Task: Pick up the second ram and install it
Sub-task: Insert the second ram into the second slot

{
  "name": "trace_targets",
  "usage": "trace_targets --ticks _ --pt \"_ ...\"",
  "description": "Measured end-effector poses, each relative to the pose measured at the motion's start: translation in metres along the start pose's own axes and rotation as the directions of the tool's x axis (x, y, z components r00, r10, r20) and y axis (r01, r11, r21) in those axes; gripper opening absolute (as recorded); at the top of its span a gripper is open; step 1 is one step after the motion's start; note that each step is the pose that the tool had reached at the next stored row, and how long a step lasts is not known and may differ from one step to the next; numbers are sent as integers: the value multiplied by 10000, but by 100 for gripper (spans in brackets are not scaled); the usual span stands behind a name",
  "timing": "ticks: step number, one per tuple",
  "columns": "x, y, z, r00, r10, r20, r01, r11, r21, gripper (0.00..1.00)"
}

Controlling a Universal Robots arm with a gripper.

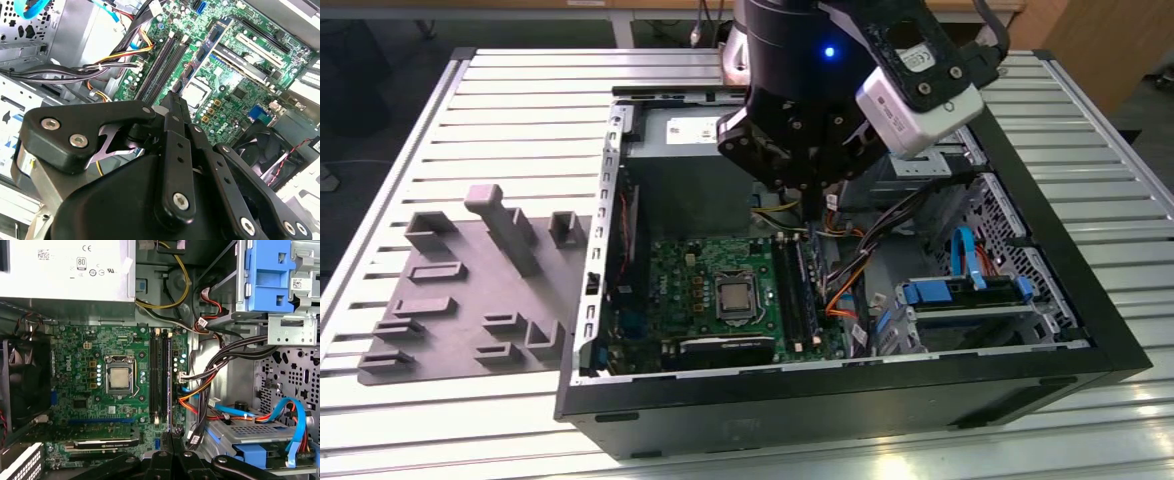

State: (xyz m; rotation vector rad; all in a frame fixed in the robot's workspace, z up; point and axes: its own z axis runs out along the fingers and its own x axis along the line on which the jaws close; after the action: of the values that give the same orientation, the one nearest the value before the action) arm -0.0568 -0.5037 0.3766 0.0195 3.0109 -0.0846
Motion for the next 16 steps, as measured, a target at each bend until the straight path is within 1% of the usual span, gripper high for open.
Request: trace_targets --ticks 16 --pt "10 4 76 10000 0 0 0 10000 -1 11"
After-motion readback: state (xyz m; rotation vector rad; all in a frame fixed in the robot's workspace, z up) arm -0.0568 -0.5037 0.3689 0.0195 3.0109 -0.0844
